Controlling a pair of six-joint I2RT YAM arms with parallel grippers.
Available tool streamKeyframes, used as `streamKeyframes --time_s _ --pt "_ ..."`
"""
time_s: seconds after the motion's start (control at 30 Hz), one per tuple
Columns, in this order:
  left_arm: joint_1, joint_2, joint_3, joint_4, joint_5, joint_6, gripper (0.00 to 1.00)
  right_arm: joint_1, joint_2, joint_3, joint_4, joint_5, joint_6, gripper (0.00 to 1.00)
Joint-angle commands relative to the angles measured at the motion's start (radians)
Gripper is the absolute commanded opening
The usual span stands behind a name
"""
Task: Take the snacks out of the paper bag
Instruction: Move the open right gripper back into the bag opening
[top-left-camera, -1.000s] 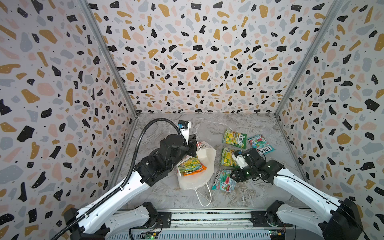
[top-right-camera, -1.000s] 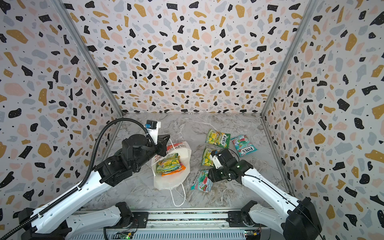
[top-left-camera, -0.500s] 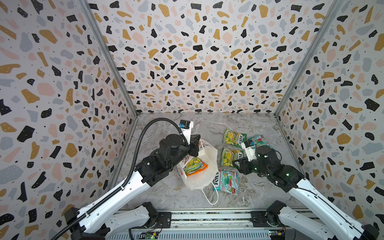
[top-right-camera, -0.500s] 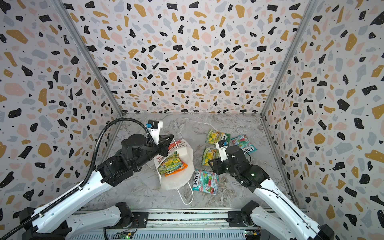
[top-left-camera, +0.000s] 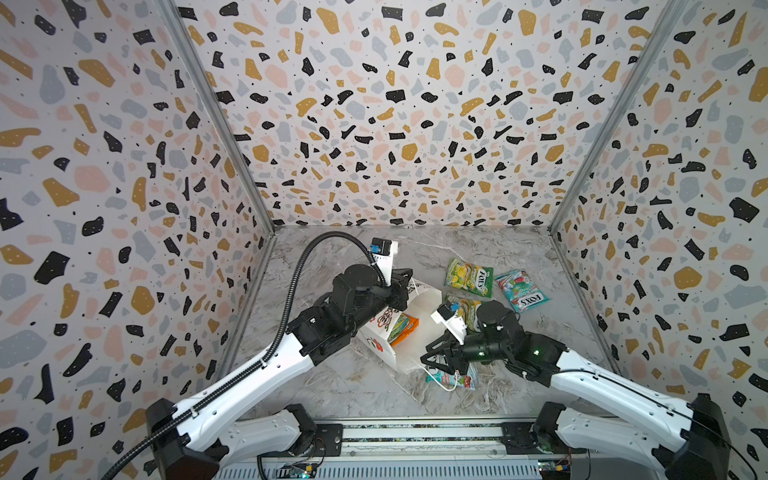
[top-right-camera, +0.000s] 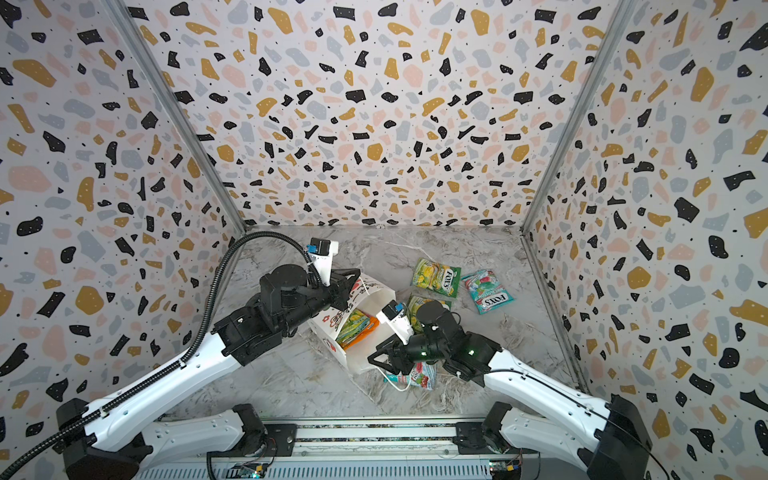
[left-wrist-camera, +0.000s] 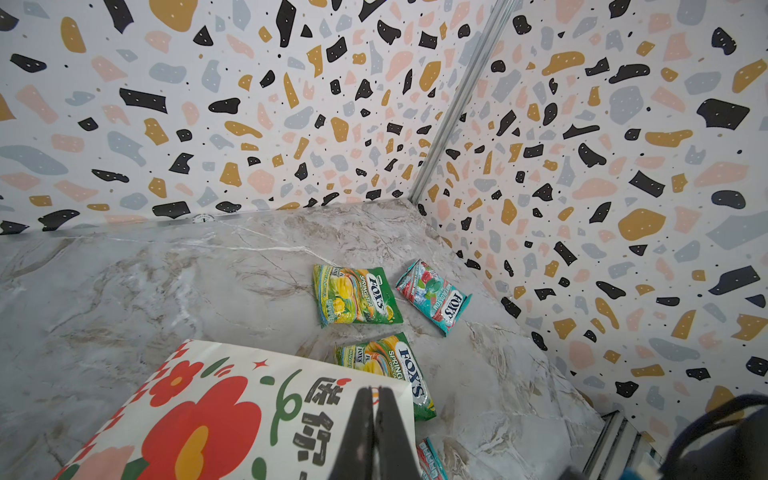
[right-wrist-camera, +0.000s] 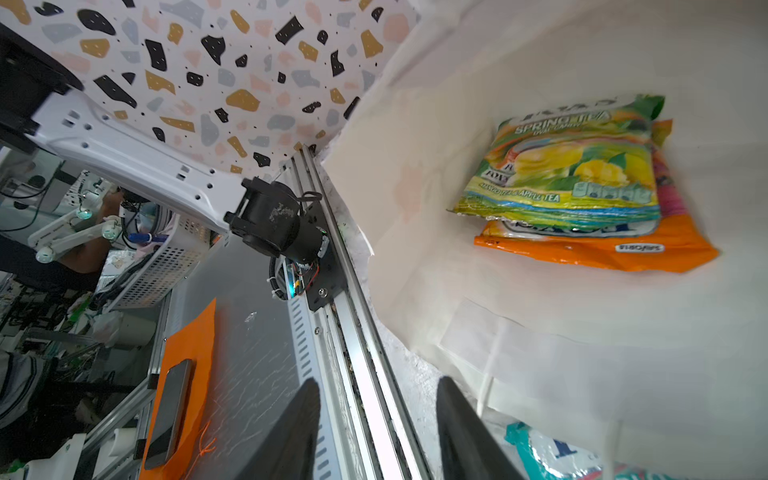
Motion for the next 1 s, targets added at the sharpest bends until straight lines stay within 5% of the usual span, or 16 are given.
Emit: streamKeyframes --time_s 0.0,0.4,0.97 --pt "-0.003 -0.004 0.020 0.069 0.006 -0.006 0.00 0.003 0.070 -0.006 0.065 0.073 0.024 0.46" --pt "-0.003 -0.001 0.016 0.096 0.036 -0.016 0.00 -0.008 0.415 0.142 0.100 0.199 0.069 0.41" --pt "-0.003 -0.001 0.010 0.098 0.027 -0.014 0.00 -0.059 0.568 0.213 0.125 0.341 0.242 0.40"
